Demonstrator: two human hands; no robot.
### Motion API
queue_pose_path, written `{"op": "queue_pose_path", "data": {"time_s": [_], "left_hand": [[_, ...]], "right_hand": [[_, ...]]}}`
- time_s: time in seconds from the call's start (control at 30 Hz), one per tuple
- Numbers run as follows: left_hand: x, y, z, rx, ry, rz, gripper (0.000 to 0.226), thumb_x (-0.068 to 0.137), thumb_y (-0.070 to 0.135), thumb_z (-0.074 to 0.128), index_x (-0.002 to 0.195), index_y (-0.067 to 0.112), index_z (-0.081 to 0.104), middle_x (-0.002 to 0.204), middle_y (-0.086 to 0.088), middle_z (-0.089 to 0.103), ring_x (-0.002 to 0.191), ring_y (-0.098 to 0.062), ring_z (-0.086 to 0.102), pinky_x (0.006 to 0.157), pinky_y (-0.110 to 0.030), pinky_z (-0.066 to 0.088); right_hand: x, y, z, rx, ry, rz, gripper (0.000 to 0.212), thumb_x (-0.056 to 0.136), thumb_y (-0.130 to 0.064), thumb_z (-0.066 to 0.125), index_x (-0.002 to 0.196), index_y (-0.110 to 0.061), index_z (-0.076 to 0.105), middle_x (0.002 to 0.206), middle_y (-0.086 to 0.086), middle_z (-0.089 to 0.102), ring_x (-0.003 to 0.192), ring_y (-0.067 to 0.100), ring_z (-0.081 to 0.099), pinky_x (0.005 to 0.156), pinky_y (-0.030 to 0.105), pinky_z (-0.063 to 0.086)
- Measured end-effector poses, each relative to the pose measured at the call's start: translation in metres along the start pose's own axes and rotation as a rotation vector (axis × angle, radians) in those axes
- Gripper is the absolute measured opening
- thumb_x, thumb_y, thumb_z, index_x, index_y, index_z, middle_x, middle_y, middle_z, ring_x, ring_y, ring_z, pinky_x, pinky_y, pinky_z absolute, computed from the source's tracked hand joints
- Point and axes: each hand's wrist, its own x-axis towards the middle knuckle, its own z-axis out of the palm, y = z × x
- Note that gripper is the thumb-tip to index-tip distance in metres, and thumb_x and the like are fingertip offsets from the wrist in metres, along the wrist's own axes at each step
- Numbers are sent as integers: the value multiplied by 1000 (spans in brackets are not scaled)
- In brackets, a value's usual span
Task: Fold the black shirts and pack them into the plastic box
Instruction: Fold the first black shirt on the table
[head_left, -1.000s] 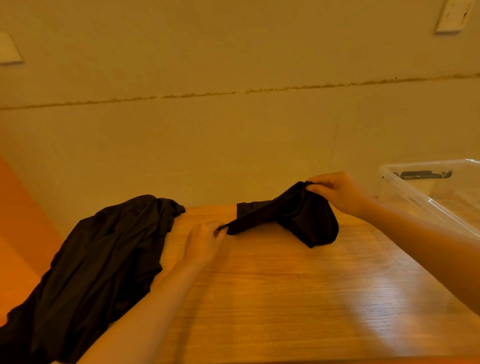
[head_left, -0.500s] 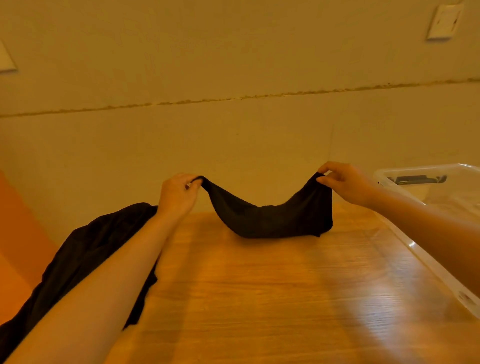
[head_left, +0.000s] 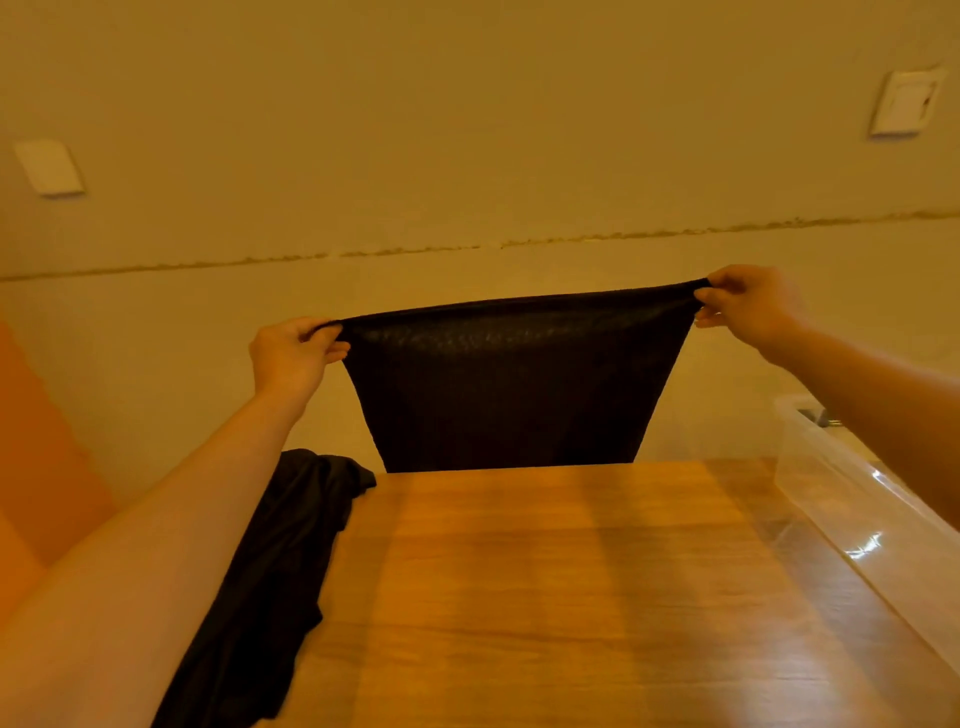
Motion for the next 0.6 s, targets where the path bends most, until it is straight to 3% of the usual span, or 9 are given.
{"op": "queue_pose_path", "data": {"time_s": [0.07,0.17,0.33,0.43,0.53,0.6], "left_hand": [[2,9,-3,-45,10,16,16,92,7,62,106,10,70,85,0,69,74,-9,70,75,-22,57],[-5,20,-10,-42,-8,44,16,91,8,63,105,9,70,86,-1,70,73,-7,70,73,-19,57],[-42,33,-33,-33,-75,75,11,91,11,64,94,20,71,89,-1,71,76,-10,70,79,-26,57],[-71,41,-57,-22,-144,92,12,90,16,66,89,27,71,81,3,71,70,-7,67,78,-30,56],[-112,41,-80,67,-229,99,13,88,19,67,87,31,70,73,11,70,70,-6,62,74,-23,51],[-144,31,-94,128,-316,83,11,87,19,68,87,29,71,76,9,72,71,-4,63,68,-14,48]], "right_hand": [[3,-6,-1,80,33,1,20,91,-6,61,111,-3,59,78,5,63,62,12,66,79,35,58],[-3,-12,-9,123,42,-6,15,91,-7,63,105,-8,59,88,10,66,72,18,67,87,40,55],[-40,-7,-38,131,17,-10,14,92,-14,62,106,-12,62,100,9,68,61,0,68,71,22,52],[-79,-4,-59,124,-26,-46,9,94,-16,59,101,-15,64,93,2,68,76,9,69,88,33,53],[-126,8,-80,60,-104,-22,8,93,-21,60,99,-20,65,93,-4,68,86,14,67,93,43,51],[-159,23,-89,11,-178,-9,11,93,-19,60,102,-16,65,92,-4,67,79,5,67,89,34,53]]}}
